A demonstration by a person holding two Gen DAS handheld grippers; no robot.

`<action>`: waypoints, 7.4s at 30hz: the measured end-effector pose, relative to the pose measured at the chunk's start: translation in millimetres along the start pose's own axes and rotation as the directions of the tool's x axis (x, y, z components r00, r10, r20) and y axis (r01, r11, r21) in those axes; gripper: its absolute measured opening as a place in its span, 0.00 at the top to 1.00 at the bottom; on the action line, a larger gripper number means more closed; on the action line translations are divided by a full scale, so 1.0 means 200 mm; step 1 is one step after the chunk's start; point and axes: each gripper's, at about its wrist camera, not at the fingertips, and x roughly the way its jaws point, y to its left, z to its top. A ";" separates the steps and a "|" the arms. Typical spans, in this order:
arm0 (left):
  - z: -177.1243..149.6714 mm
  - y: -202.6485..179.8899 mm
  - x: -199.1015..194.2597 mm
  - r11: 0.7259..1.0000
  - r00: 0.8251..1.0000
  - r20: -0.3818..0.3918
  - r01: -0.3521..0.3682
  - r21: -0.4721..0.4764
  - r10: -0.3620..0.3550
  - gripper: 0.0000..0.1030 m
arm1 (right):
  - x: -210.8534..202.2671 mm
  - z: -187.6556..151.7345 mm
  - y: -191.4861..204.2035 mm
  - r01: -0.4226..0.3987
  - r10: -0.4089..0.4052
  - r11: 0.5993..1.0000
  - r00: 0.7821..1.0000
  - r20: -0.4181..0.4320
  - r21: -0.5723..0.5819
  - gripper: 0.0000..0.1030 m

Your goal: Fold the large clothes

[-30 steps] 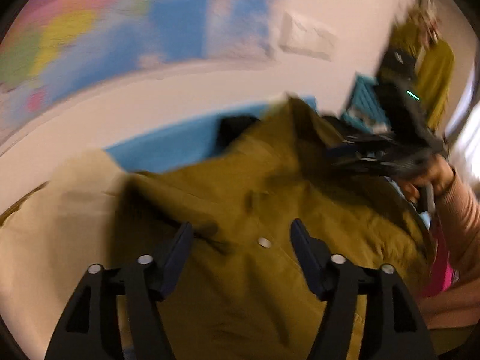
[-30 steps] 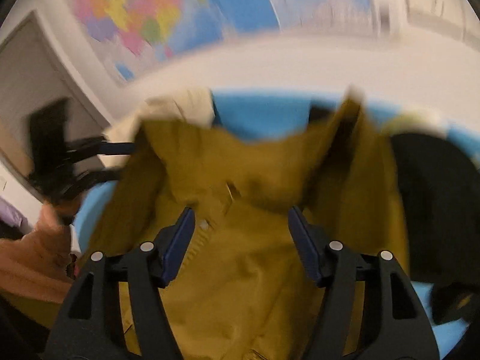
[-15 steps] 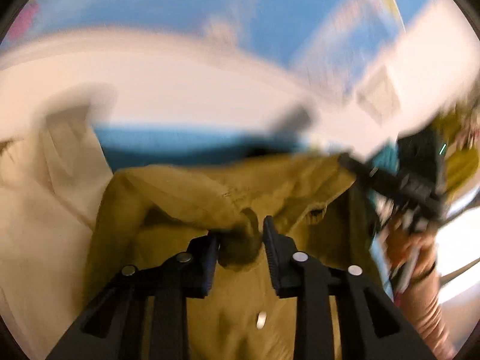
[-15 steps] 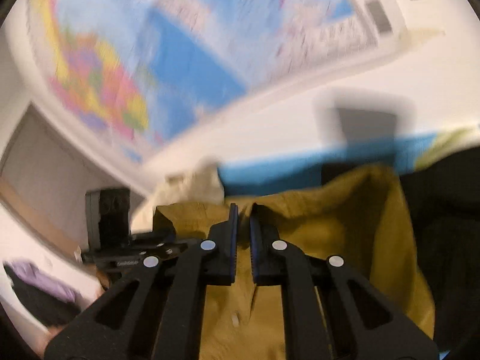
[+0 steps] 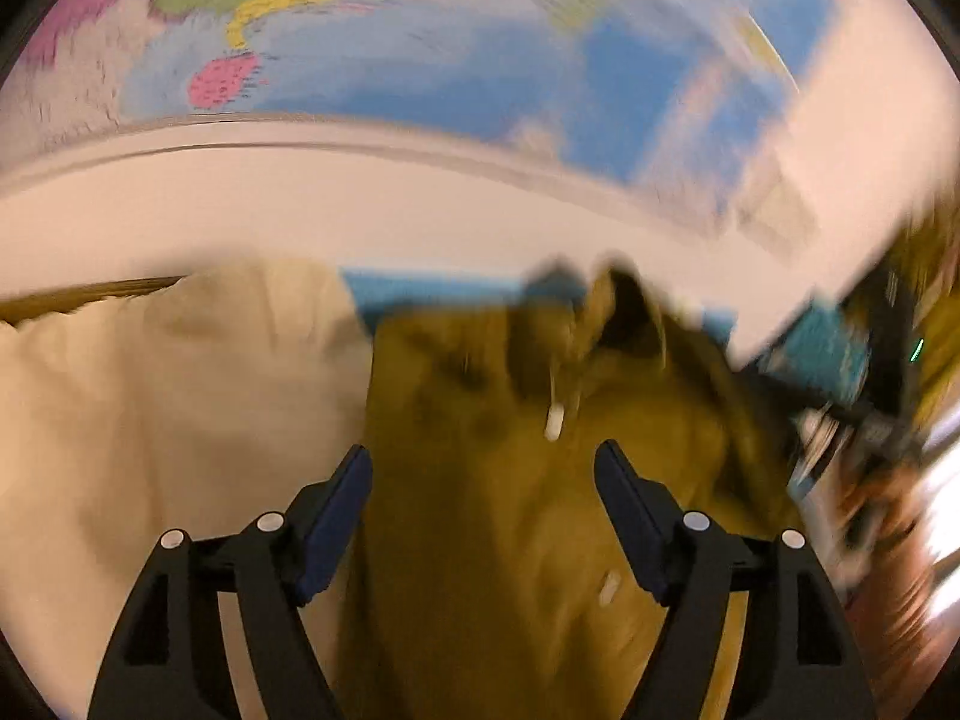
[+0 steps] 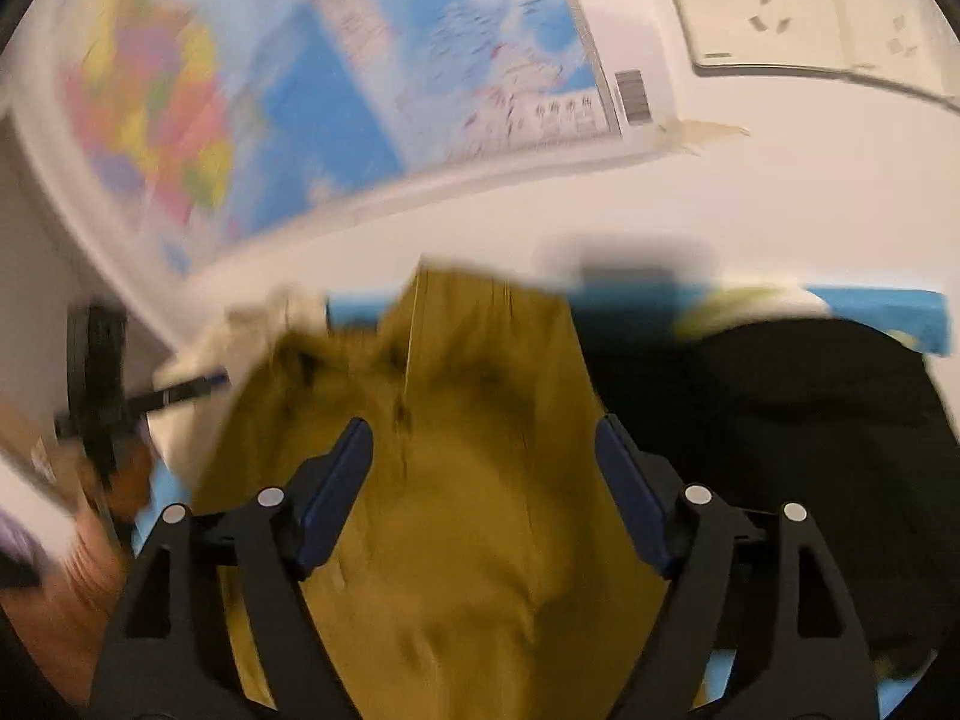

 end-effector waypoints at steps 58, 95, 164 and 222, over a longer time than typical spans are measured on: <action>-1.21 -0.20 -0.32 0.974 0.993 0.020 -0.115 0.193 0.114 0.47 | -0.24 -1.27 0.19 -0.341 0.350 0.909 0.937 0.006 0.240 0.90; -1.06 -0.04 -0.76 0.981 0.930 0.314 -0.192 -0.031 0.192 0.15 | -0.93 -1.22 -0.27 0.147 -0.224 0.938 0.948 0.227 0.313 0.21; -0.91 -0.80 0.10 0.863 0.901 -0.262 0.415 0.287 -0.346 0.13 | -0.25 -0.59 0.55 -0.052 -0.010 0.859 0.993 -0.118 -0.510 0.95; -0.56 -0.25 -0.13 0.993 0.996 0.012 0.091 0.076 -0.092 0.22 | 0.14 -0.57 0.83 -0.289 0.286 0.867 0.956 -0.069 -0.405 0.90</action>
